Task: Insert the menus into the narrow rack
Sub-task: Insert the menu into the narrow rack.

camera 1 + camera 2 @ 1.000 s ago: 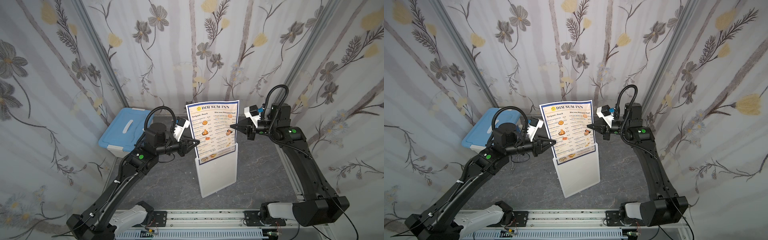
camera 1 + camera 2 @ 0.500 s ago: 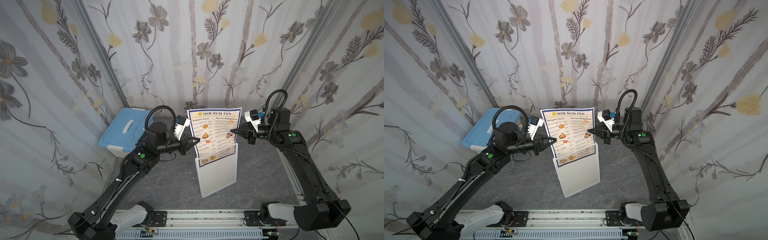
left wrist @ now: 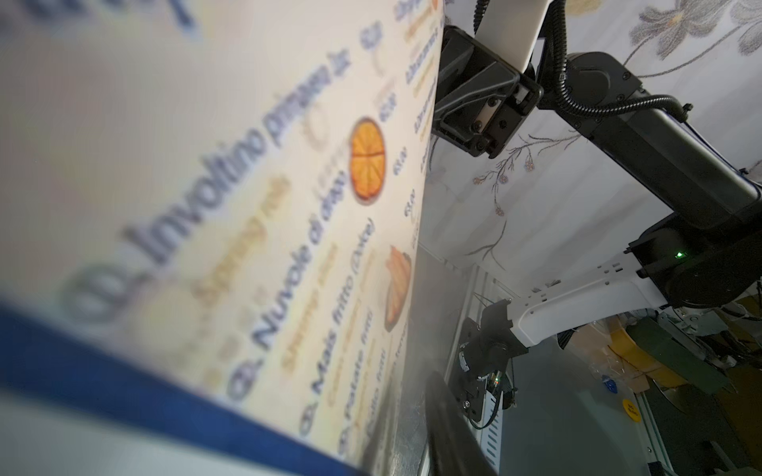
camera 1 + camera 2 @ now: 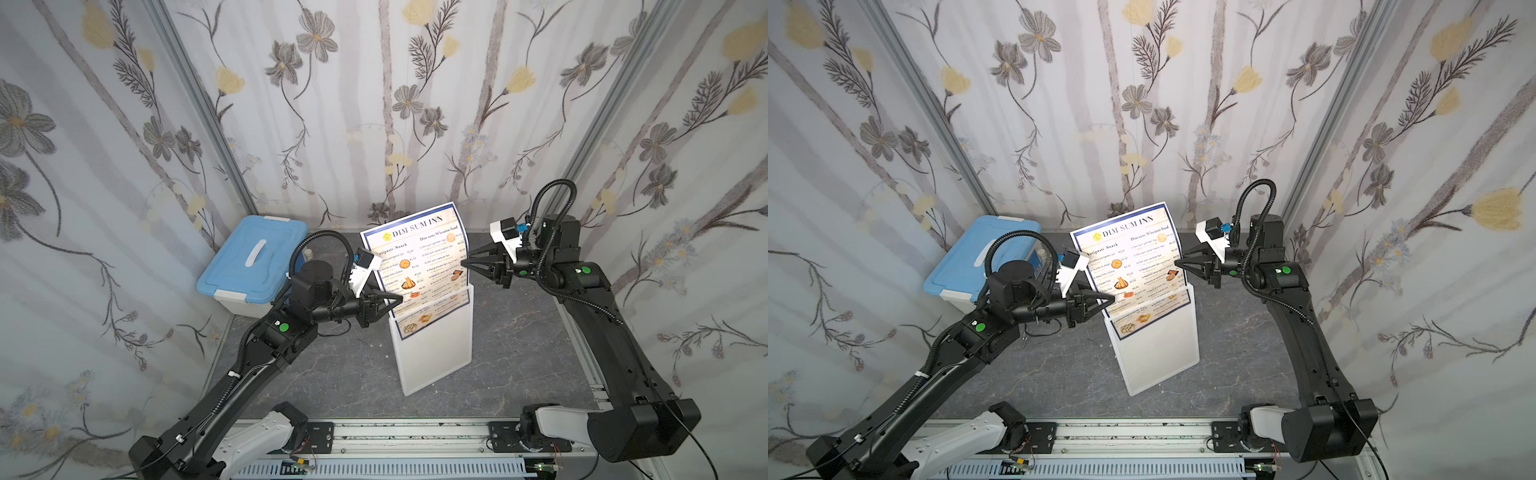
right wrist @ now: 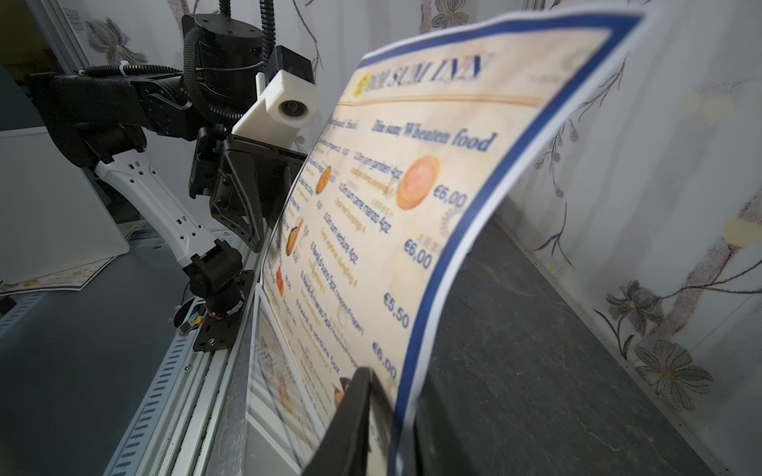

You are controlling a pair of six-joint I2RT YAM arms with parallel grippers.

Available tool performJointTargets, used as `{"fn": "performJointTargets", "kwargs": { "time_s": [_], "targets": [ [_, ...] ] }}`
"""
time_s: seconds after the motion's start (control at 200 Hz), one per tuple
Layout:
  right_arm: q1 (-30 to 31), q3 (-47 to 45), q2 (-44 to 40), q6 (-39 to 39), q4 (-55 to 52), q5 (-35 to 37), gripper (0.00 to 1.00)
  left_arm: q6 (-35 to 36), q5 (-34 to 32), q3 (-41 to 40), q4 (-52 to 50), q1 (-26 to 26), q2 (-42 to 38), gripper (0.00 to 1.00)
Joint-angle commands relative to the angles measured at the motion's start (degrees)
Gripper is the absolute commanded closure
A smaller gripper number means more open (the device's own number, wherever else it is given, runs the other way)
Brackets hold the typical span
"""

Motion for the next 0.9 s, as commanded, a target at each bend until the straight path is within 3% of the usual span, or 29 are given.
{"fn": "performJointTargets", "kwargs": {
  "time_s": [0.0,0.12,0.295,0.335,0.385,0.455,0.719,0.774,0.894],
  "targets": [
    [0.0,-0.4,-0.1,0.2,1.5,-2.0,0.88,-2.0,-0.3,1.2,6.3,-0.1,0.4,0.65],
    [-0.2,-2.1,-1.3,0.0,1.6,-2.1,0.92,-4.1,-1.1,1.4,9.1,0.0,1.1,0.65],
    [-0.7,-5.3,-3.5,-0.5,1.9,-2.7,0.91,-5.2,-1.1,0.4,9.8,-0.1,1.5,0.79],
    [-0.9,-6.1,-4.1,-0.1,2.6,-2.7,0.89,-5.2,-0.8,0.2,9.7,-0.2,1.5,0.84],
    [-0.9,-6.7,-4.6,1.5,4.4,-2.5,0.76,-4.7,-0.6,0.2,9.1,-0.4,1.7,0.9],
    [-0.9,-6.3,-4.3,4.1,7.4,-2.5,0.69,-3.4,0.0,1.1,7.8,-0.7,2.4,0.92],
    [-0.3,-1.3,0.2,6.2,7.8,-1.7,0.65,2.8,2.0,4.4,1.4,-1.5,4.9,0.93],
    [0.3,-1.4,0.3,5.9,7.6,-2.0,0.68,3.4,2.0,4.5,0.9,-1.5,4.8,0.93],
    [0.9,-2.4,0.1,5.4,7.2,-3.0,0.91,3.9,1.1,4.4,0.7,-1.5,4.5,0.92]
  ]
}}
